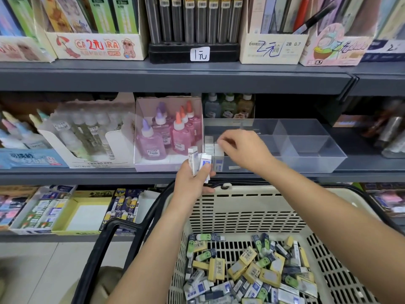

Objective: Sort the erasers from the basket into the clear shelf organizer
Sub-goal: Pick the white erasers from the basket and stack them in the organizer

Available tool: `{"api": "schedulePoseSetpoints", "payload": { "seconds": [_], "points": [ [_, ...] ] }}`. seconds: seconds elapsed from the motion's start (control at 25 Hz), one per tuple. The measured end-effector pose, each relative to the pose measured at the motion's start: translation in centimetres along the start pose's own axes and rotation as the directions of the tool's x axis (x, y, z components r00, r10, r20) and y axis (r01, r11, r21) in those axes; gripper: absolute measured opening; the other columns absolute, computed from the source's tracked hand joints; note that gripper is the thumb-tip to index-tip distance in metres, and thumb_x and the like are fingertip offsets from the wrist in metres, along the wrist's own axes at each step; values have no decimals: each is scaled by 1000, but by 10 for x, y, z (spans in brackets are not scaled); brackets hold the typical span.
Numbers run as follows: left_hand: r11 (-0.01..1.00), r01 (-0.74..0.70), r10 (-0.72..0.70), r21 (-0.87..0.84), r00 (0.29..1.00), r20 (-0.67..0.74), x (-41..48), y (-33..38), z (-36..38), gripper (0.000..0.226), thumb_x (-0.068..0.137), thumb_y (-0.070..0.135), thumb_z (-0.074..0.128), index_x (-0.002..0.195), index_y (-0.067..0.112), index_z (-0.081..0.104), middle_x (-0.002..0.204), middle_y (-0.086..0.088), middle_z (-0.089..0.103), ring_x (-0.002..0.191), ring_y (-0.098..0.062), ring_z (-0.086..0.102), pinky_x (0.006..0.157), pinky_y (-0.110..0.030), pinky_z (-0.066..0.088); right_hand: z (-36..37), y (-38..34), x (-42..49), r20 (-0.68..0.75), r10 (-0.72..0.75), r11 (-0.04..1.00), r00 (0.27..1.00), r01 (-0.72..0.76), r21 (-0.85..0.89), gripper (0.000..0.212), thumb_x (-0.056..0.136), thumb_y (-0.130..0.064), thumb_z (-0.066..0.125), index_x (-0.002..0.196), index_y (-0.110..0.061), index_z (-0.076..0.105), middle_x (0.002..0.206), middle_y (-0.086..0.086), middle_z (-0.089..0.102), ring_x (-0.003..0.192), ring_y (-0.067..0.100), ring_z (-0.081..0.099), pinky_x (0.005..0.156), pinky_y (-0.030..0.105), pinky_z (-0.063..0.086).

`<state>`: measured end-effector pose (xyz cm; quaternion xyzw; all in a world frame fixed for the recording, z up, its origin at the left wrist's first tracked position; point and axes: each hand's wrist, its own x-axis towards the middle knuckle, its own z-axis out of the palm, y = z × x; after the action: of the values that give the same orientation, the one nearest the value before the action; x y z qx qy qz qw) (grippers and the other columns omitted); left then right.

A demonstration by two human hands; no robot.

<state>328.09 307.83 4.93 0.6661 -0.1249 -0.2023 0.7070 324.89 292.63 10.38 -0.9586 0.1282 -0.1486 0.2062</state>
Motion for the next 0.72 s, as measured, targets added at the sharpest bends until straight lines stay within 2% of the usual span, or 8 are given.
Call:
{"api": "schedulePoseSetpoints", "payload": {
  "seconds": [0.12,0.2,0.24,0.32,0.4,0.48,0.56,0.72],
  "points": [
    [999,-39,38,14,999,38,-2,0,-1,18,90,14,58,97,30,58,97,2,65,85,-8,65,50,-21,52,4,-15,-21,112,40,978,993,-62,200,17,87,-36,60,86,-21,69,76,-5,68,67,8,59,65,24,47],
    [999,-46,45,17,998,47,-2,-1,-1,15,89,14,59,99,26,60,95,-1,66,80,-6,64,50,-20,51,4,-18,-26,182,93,933,979,-149,328,8,86,-24,64,80,-19,65,66,-5,65,56,3,58,58,17,45],
    [999,-38,38,-2,998,51,-3,-1,-1,12,91,18,58,101,22,60,96,-4,66,80,-7,64,50,-20,51,2,-18,-26,202,122,894,972,-196,403,8,87,-19,64,78,-17,64,64,-2,64,53,3,58,55,16,46],
    [998,0,3,-65,998,57,-2,-1,-2,20,95,27,51,107,14,60,98,-8,66,82,-11,64,53,-21,52,-1,-16,-25,254,182,774,950,-298,559,9,88,-11,61,80,-12,62,68,6,66,54,4,61,52,14,49],
    [987,55,-48,-153,998,47,0,-1,-4,17,97,24,48,103,13,60,96,-7,67,78,-12,65,54,-22,52,-4,-13,-26,284,218,692,934,-353,629,4,89,-9,60,87,-6,61,72,8,68,55,3,63,54,14,52],
    [985,59,-55,-160,998,29,1,-1,-4,13,96,12,47,99,14,60,96,-7,67,74,-10,67,56,-22,53,-6,-9,-27,274,218,686,937,-347,640,5,89,-8,60,91,-4,62,71,6,68,55,3,64,56,15,53],
    [992,35,-35,-124,999,6,1,-1,-3,15,96,7,45,104,11,57,99,-8,67,76,-9,68,57,-21,54,-11,-5,-25,221,218,699,950,-310,644,1,88,-8,62,87,-8,63,71,5,68,56,3,64,59,17,54],
    [991,-36,23,-131,995,-98,3,1,-4,17,97,8,43,110,11,53,92,-2,67,74,-5,67,54,-20,53,-27,11,3,-7,286,776,958,-227,588,9,85,-14,65,80,-19,60,75,6,70,69,12,69,68,24,56]
  ]
}}
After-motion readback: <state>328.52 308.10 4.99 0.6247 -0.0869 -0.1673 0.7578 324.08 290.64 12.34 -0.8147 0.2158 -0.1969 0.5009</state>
